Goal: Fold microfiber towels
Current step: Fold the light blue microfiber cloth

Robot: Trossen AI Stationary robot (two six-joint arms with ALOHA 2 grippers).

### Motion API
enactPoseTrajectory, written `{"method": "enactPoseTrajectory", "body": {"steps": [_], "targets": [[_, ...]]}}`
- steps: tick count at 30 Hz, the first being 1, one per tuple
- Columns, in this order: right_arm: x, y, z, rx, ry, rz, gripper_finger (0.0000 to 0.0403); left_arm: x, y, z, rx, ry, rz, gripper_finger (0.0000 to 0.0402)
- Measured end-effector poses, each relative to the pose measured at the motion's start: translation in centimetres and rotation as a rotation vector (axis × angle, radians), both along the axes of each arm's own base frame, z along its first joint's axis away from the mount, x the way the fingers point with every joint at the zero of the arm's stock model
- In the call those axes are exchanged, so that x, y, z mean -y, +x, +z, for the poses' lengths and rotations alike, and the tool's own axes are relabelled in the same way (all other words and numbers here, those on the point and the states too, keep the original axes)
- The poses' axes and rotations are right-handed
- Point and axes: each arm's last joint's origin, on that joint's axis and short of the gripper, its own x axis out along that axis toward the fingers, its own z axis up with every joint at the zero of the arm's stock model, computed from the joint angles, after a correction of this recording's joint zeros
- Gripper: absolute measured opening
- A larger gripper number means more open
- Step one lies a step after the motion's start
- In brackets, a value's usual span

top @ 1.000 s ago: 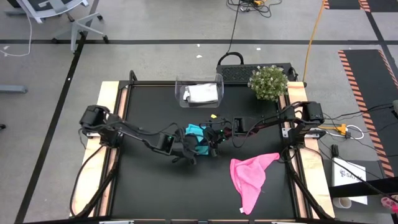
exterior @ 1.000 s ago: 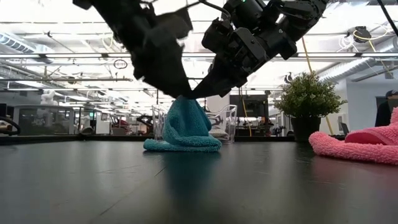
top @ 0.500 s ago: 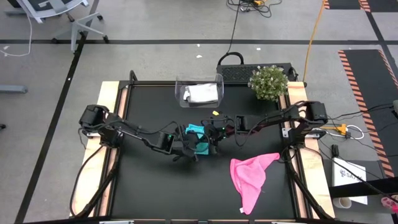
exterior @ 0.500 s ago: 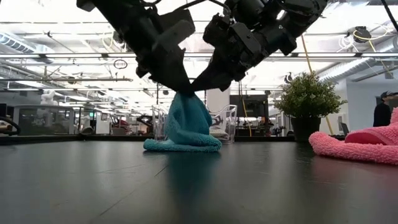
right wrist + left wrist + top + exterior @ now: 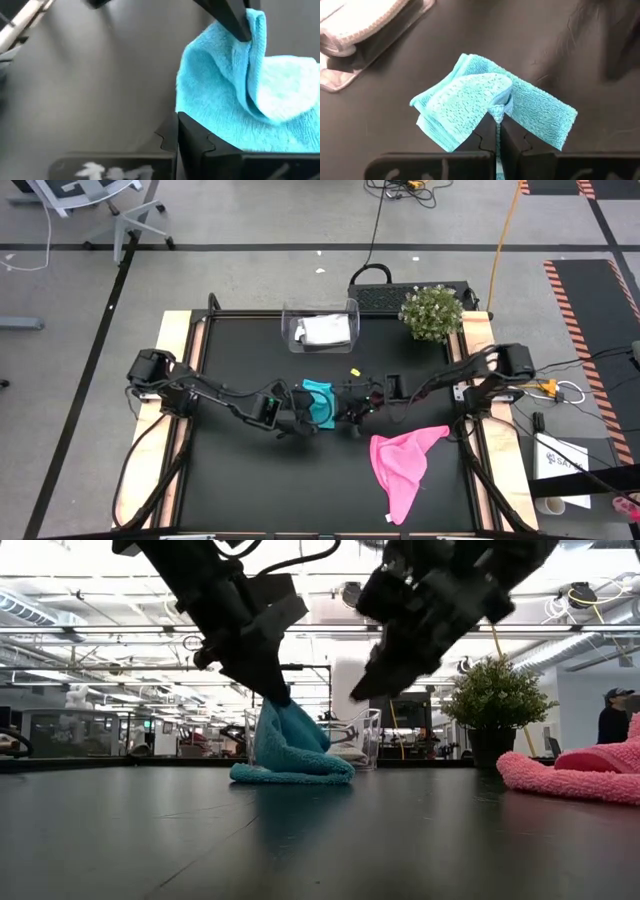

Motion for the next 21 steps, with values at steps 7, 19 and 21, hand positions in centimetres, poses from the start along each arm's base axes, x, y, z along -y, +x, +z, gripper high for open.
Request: {"method": "enactPoseTrajectory", "body": {"steps": [7, 19, 21], "targets": [[-0.1, 2.1, -3.1, 0.058, 0.016, -0.006, 0.0000, 0.0, 0.0, 0.0, 0.016, -0.011, 0.033, 0.0004], [1.8, 2.4, -6.6, -0.037, 0.013, -0.068, 0.0000, 0.9, -1.7, -0.6, 0.068, -0.089, 0.320, 0.0004], [1.9, 2.5, -6.4, -0.030, 0.016, -0.075, 0.0000, 1.4, -2.8, -0.9, 0.050, -0.108, 0.418, 0.0003]]}}
